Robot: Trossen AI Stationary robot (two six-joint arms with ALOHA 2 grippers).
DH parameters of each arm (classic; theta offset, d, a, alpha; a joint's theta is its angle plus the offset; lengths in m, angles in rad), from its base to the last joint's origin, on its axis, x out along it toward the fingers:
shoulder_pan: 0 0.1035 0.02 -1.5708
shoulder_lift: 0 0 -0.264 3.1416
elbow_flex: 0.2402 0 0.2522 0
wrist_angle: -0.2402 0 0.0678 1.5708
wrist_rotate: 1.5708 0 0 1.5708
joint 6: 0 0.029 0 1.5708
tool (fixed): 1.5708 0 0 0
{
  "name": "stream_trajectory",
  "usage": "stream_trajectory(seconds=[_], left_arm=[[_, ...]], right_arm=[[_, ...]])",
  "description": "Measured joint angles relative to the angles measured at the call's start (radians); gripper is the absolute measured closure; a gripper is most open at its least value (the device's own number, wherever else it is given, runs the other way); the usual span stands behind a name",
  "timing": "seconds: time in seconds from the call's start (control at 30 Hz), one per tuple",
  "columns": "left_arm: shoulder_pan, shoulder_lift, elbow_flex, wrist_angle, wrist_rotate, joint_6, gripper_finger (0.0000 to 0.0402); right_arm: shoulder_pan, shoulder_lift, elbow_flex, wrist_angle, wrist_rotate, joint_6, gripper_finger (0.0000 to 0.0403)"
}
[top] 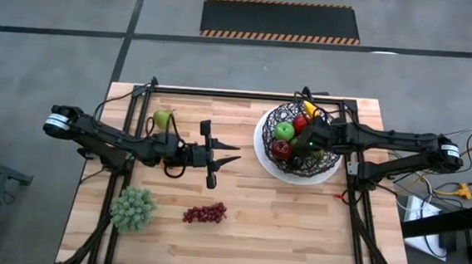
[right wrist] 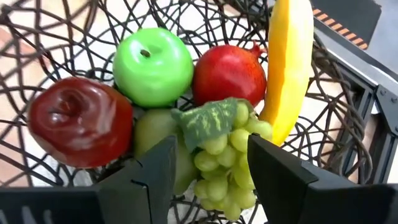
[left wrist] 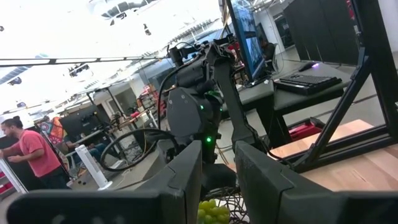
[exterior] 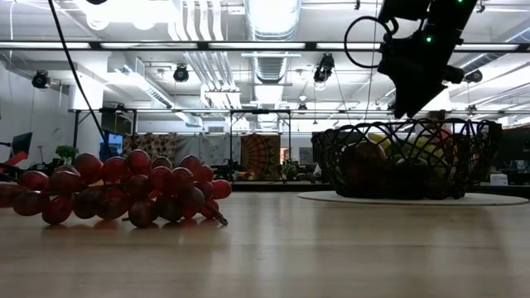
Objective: Build produce basket
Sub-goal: Put the yellow mango into the wire basket
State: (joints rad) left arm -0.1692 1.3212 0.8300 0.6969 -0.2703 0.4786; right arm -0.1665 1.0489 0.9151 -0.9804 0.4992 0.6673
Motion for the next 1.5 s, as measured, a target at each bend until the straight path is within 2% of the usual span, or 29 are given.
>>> stream_trajectory(seconds=[0.33,0.63,0.77,0.9,1.07,1.23,1.3,1.37,1.43,1.5], left_arm=[[0.0,0.0,-0.003,0.0,0.0,-0.001,0.032],[-0.03,0.0,-0.008,-0.005,0.0,-0.04,0.032],[-0.05,0.0,-0.04,-0.01,0.002,-0.13,0.032],[-0.069,0.0,-0.079,-0.084,0.004,-0.268,0.032],[-0.099,0.0,-0.126,-0.09,0.004,-0.413,0.032],[-0.12,0.0,-0.128,-0.143,-0.002,-0.515,0.032],[-0.121,0.0,-0.114,-0.21,-0.054,-0.587,0.032],[-0.115,0.0,-0.083,-0.346,-0.154,-0.687,0.032],[-0.101,0.0,-0.045,-0.536,-0.261,-0.816,0.032],[-0.076,0.0,-0.004,-0.778,-0.336,-1.015,0.032]], right_arm=[[0.029,-0.017,0.113,-0.003,-0.003,-0.084,0.0224],[0.26,-0.091,0.089,0.139,0.047,-0.16,0.024],[0.375,-0.093,0.084,0.182,0.081,-0.217,0.0245],[0.479,-0.085,0.084,0.203,0.167,-0.237,0.025],[0.59,-0.084,0.084,0.213,0.263,-0.264,0.0255],[0.671,-0.084,0.078,0.231,0.29,-0.288,0.0253],[0.698,-0.083,0.074,0.239,0.29,-0.293,0.0253],[0.719,-0.082,0.068,0.245,0.29,-0.292,0.0254],[0.737,-0.082,0.061,0.262,0.29,-0.292,0.0256],[0.752,-0.082,0.055,0.264,0.29,-0.289,0.0257]])
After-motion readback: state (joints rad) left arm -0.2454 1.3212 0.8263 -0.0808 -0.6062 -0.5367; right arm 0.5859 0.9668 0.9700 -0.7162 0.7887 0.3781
